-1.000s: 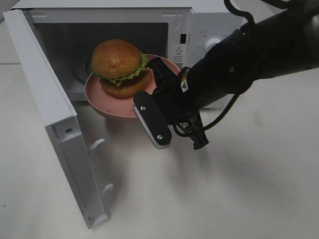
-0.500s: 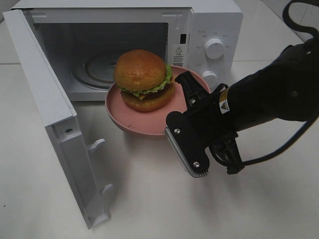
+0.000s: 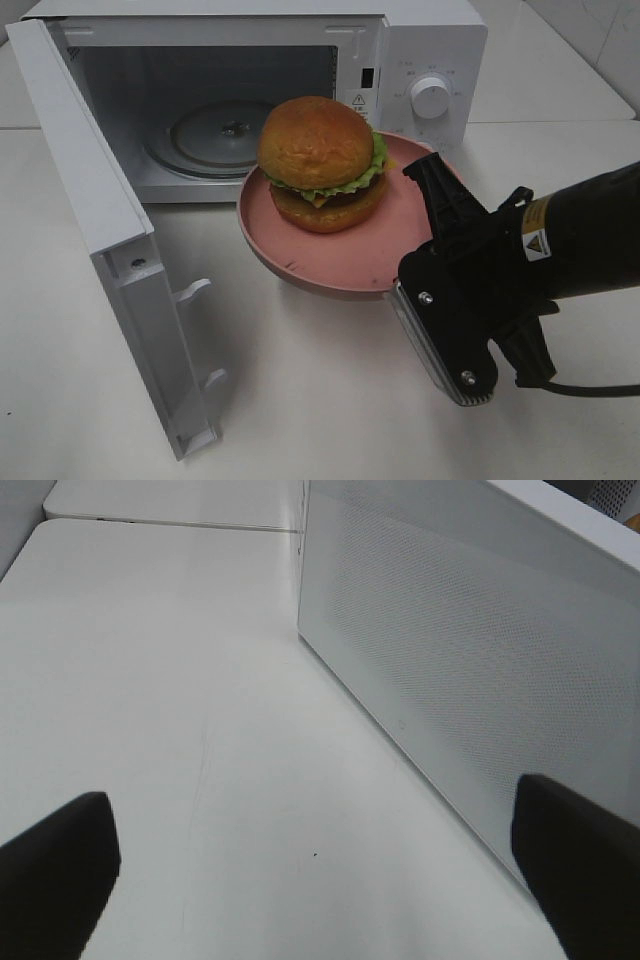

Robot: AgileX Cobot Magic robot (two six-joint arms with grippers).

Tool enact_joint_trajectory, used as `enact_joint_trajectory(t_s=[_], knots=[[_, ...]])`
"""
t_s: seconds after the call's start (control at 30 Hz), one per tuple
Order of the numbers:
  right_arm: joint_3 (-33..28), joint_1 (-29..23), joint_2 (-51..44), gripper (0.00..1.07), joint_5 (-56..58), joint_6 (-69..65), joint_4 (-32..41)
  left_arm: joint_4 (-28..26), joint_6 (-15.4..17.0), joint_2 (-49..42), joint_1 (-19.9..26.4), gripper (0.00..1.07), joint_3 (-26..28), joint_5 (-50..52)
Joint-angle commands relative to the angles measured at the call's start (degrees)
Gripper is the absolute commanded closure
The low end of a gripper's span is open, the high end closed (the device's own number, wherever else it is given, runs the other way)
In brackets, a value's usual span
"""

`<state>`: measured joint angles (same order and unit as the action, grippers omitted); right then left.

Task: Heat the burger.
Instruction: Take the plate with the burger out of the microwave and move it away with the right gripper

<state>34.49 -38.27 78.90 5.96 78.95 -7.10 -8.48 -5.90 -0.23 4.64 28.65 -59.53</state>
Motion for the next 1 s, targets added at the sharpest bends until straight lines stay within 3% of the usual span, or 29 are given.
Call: enact_joint_trajectory(t_s=[0.03,0.73,1.0], knots=[[-1.4,0.1,-4.0,1.07,-3.2,-1.5,-0.1,-0.6,0.2,-1.2,0.1,0.07,-0.2,0.1],[-10.1,0.1,-23.9,1.07,12.4,-3.2,-1.4,-0.6,0.2,-1.2,0.1,0.07,-0.2,0.1],[-11.1,0.1,-32.0,1.07,20.5,-21.9,-14.0,-0.6,0.2,-1.2,0.1,0.07,-0.2,0.1]])
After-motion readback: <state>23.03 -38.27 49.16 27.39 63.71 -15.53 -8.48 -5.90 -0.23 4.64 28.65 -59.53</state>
